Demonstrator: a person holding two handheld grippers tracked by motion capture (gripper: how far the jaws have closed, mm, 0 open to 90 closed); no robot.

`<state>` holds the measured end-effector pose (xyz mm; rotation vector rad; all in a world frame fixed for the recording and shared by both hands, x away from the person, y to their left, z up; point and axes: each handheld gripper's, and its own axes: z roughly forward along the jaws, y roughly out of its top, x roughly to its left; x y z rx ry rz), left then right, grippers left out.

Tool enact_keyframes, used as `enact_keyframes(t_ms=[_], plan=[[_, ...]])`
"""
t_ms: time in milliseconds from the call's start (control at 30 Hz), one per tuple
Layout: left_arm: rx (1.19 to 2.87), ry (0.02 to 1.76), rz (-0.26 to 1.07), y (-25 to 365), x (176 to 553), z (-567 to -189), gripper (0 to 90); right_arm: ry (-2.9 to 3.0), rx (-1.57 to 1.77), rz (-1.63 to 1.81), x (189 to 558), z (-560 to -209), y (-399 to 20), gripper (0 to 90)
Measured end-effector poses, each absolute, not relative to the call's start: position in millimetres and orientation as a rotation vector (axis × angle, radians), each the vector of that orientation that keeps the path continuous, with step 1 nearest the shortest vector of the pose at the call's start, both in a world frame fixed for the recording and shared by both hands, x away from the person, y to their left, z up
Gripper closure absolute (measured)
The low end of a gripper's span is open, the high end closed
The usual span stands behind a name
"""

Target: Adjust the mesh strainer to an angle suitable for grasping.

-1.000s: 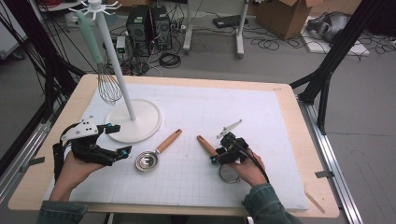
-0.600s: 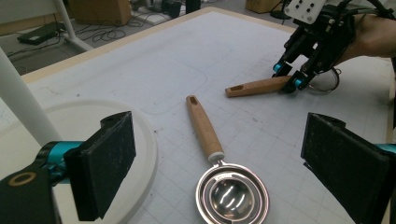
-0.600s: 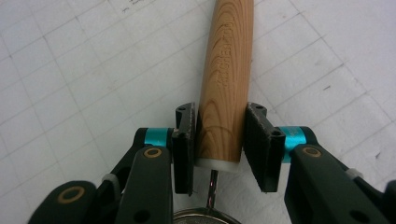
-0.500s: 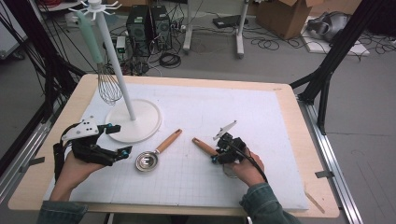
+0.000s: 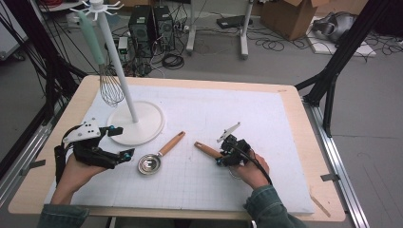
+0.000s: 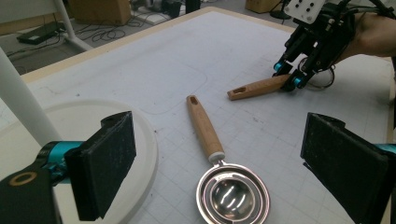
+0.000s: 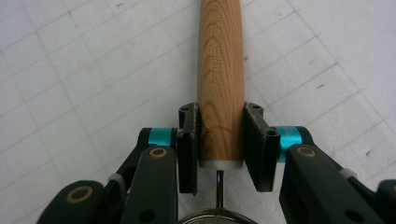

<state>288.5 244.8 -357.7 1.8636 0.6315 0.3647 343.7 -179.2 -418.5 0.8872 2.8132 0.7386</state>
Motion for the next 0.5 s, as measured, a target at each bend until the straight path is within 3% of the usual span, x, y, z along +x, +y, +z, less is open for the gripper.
enact_keyframes(t_ms=[500], plan=[[1.853, 0.624, 0.358, 245.9, 288.1, -356.5, 11.0, 2.815, 0.880, 0.850, 345.0, -409.3, -189.0, 69.1]])
